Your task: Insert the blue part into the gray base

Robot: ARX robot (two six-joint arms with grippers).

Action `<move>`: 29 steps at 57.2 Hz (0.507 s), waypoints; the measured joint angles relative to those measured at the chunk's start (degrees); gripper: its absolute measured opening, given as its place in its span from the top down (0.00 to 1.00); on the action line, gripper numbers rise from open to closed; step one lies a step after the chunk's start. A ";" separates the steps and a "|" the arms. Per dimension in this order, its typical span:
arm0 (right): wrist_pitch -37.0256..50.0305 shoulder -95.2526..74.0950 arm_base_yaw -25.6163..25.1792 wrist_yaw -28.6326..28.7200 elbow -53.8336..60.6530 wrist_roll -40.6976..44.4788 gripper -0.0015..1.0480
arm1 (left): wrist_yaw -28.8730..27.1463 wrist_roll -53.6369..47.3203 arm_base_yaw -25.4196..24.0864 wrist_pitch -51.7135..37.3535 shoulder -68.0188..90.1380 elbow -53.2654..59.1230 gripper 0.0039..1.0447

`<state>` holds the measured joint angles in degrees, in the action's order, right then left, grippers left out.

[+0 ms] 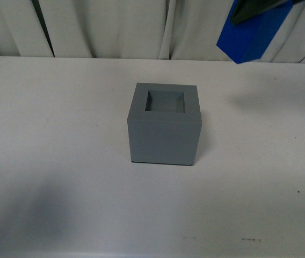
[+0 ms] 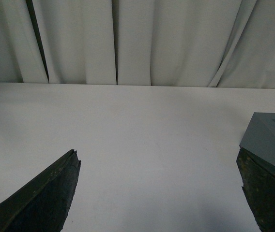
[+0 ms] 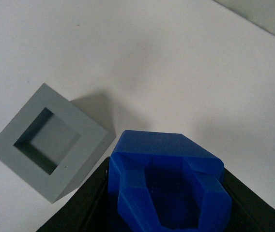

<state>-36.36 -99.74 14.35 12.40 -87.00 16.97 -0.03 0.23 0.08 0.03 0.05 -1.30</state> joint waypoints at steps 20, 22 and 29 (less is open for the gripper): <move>-11.23 -4.83 3.13 9.40 -9.92 17.90 0.54 | 0.02 0.00 0.00 0.00 0.00 0.00 0.06; -12.28 -5.55 3.26 9.90 -10.60 19.47 0.54 | 0.00 0.00 0.00 0.00 0.00 0.00 0.06; -14.97 -8.09 3.45 11.21 -13.49 23.28 0.54 | 0.02 0.00 0.00 0.00 0.00 0.00 0.06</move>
<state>-51.33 -107.83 17.80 23.62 -100.49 40.25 -0.01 0.23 0.08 0.03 0.05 -1.30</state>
